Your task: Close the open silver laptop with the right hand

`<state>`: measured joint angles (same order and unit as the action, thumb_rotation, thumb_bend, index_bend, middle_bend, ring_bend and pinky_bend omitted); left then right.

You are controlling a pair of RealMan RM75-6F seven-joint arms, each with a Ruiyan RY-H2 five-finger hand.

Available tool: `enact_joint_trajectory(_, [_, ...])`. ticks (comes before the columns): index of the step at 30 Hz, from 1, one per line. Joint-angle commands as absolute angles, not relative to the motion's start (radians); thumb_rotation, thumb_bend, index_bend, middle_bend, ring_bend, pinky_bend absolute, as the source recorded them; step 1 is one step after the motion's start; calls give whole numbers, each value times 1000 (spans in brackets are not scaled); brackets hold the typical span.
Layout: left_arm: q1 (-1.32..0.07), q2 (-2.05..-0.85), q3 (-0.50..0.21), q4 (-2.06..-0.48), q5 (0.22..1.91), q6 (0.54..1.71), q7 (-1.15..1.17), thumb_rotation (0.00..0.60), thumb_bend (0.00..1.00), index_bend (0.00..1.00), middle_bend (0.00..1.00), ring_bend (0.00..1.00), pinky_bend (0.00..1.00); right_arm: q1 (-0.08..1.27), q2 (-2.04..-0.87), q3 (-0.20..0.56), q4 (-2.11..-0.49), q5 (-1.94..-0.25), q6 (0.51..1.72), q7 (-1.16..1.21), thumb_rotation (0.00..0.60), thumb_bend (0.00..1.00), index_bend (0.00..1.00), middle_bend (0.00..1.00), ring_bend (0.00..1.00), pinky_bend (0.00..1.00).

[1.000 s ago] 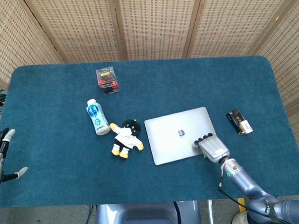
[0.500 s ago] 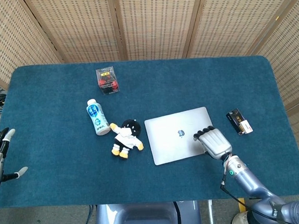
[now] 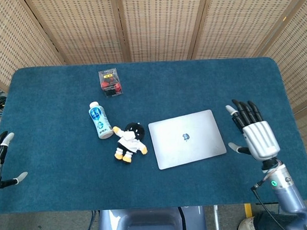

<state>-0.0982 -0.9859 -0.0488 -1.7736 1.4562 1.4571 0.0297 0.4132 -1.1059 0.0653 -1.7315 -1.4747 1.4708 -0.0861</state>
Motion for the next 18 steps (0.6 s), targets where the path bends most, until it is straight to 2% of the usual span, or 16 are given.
enact_joint_trajectory(1, [-95, -981, -42, -1767, 1472, 1463, 24, 600, 0, 0, 0, 0, 0, 344, -1097, 46, -1719, -1499, 1531, -66, 600, 0, 0, 0, 0, 0])
enact_joint_trajectory(11, [-88, -983, -39, -1748, 1494, 1482, -4, 600, 0, 0, 0, 0, 0, 222, -1136, -11, -1693, -1519, 1597, -81, 600, 0, 0, 0, 0, 0])
enact_joint_trajectory(18, [-81, -987, -35, -1747, 1510, 1498, 2, 600, 0, 0, 0, 0, 0, 178, -1180, -1, -1652, -1496, 1613, -90, 600, 0, 0, 0, 0, 0])
